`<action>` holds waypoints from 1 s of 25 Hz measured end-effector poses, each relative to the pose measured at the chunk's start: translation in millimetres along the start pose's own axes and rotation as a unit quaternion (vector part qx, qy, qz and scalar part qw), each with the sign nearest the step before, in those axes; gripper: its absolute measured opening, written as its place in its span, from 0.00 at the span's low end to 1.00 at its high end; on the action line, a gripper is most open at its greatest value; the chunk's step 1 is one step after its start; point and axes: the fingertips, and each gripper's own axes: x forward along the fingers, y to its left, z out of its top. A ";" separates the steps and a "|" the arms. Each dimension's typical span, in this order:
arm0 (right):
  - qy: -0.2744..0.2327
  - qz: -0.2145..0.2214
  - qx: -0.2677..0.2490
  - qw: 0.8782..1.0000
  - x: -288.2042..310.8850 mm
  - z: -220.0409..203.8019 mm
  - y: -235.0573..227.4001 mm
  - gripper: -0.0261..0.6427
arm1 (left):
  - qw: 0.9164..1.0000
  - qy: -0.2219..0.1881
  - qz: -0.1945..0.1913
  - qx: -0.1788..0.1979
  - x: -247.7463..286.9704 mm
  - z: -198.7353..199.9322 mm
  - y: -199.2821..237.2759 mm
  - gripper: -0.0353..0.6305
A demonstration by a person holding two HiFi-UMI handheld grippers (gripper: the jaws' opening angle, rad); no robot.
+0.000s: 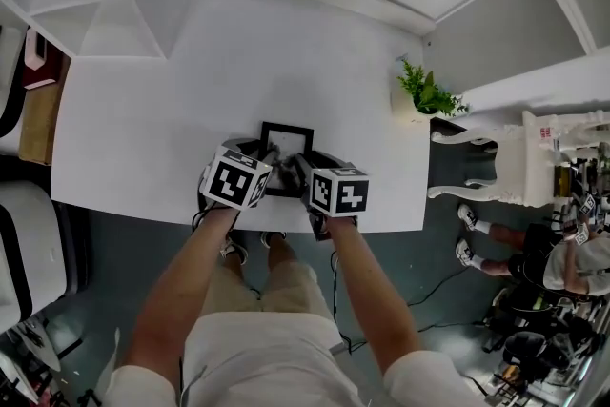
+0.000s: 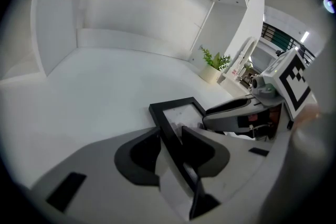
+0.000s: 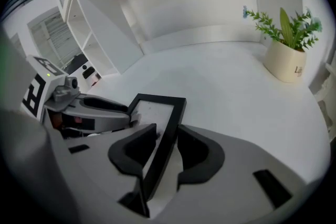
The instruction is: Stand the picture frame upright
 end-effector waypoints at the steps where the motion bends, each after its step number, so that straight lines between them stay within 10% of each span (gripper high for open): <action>1: -0.006 0.007 -0.001 1.000 1.2 2.9 0.1 0.24 | 1.000 -0.005 0.004 -0.002 -0.1 2.2 1.6 0.26; 10: -0.127 0.031 -0.040 0.991 -0.5 70.3 -10.6 0.19 | 0.992 -0.116 0.029 0.025 -0.5 71.4 25.9 0.21; 25: -0.255 0.053 -0.144 0.955 16.6 172.2 -24.9 0.20 | 0.942 -0.309 0.068 0.111 14.0 182.3 69.7 0.21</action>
